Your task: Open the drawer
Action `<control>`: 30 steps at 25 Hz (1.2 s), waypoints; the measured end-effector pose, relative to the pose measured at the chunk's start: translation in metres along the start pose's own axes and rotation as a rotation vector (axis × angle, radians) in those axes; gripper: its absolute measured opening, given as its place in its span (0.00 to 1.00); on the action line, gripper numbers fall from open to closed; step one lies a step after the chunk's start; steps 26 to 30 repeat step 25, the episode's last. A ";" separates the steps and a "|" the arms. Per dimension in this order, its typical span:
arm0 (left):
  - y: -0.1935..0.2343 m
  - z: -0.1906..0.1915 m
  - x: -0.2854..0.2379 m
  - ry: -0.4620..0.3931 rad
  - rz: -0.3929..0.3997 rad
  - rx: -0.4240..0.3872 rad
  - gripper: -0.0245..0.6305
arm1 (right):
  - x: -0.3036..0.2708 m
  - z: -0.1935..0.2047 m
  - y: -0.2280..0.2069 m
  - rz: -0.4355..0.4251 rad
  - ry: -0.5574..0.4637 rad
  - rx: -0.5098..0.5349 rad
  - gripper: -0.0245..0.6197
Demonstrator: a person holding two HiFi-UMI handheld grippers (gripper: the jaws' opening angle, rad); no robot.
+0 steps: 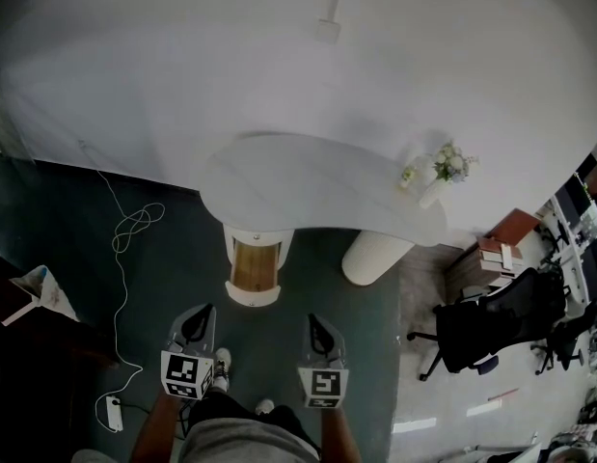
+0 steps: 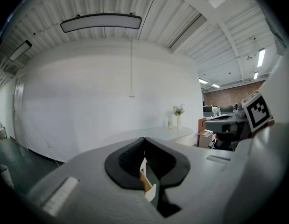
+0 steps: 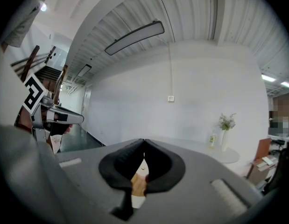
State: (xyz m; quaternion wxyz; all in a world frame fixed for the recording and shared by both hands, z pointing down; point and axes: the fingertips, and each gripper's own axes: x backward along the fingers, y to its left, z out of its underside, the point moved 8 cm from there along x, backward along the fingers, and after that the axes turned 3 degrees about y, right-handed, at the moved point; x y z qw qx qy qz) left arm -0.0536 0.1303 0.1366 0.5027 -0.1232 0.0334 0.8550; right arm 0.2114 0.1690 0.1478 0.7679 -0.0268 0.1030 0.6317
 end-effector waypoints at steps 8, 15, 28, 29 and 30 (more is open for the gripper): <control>0.000 0.000 0.002 0.004 0.001 -0.002 0.05 | 0.001 -0.002 0.002 -0.001 -0.001 0.004 0.05; 0.003 0.002 0.004 0.003 0.000 -0.001 0.05 | 0.001 -0.002 0.005 -0.004 -0.005 0.000 0.05; 0.000 0.003 0.004 0.007 -0.002 -0.004 0.05 | 0.003 0.000 0.001 -0.001 -0.003 -0.004 0.05; 0.000 0.003 0.004 0.007 -0.002 -0.004 0.05 | 0.003 0.000 0.001 -0.001 -0.003 -0.004 0.05; 0.000 0.003 0.004 0.007 -0.002 -0.004 0.05 | 0.003 0.000 0.001 -0.001 -0.003 -0.004 0.05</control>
